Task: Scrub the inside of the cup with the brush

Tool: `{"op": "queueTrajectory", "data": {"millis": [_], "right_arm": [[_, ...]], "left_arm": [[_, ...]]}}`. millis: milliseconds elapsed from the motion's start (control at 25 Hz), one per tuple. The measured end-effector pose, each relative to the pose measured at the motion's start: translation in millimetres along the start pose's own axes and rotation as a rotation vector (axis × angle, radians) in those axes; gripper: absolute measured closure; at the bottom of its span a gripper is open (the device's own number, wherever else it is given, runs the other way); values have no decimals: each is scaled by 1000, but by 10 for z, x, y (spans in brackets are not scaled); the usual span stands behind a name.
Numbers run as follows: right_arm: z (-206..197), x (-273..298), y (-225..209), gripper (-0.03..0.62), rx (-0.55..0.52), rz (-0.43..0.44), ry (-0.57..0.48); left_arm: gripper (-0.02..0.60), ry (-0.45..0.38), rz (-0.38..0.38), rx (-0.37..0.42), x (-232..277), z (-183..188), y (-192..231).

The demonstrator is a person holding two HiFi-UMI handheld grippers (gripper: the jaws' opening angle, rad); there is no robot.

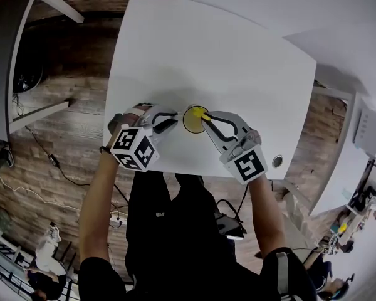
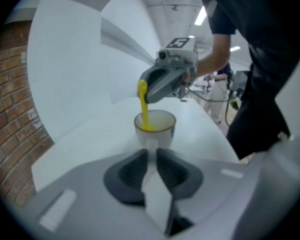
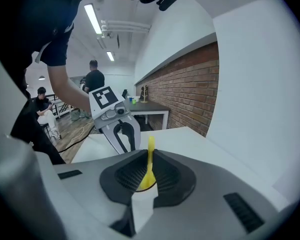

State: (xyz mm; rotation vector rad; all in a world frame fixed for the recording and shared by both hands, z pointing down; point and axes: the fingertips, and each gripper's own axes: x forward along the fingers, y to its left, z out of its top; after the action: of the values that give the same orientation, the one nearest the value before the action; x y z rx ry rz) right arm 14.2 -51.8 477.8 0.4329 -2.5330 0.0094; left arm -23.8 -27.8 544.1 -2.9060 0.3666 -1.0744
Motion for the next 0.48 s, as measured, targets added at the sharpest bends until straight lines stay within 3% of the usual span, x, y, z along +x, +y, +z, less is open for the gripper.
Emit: {"op": "queueTrajectory", "data": {"millis": [480], "right_arm": [[50,97,54,565,23,-76,9]], "left_arm": [[522,0,13,-20,9,2,0]]}}
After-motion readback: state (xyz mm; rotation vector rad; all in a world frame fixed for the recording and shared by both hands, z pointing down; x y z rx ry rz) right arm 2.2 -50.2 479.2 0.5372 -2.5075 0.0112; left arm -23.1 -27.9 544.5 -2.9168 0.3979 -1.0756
